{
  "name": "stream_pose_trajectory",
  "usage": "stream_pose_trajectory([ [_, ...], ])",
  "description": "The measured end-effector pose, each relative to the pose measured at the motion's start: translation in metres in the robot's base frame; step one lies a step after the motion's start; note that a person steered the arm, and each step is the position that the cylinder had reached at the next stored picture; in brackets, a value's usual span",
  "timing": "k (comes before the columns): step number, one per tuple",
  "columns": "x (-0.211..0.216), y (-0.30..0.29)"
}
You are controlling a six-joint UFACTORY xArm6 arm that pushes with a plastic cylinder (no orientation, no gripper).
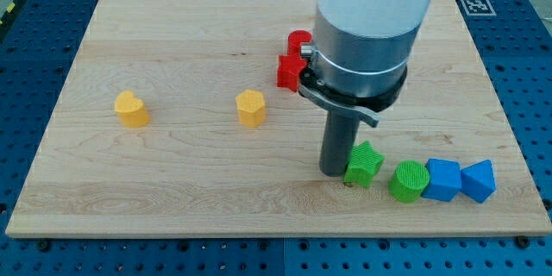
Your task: Move the heart bottom left to the red circle
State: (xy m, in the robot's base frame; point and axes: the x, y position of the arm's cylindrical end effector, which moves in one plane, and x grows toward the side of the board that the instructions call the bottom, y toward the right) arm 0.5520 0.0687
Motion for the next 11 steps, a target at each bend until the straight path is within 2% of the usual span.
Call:
stream_pose_trajectory([
  [2, 0.000, 0.028],
  [3, 0.000, -0.017],
  [6, -0.002, -0.250],
  [7, -0.043, -0.299],
  [9, -0.069, -0.288],
  [11, -0.083, -0.214],
])
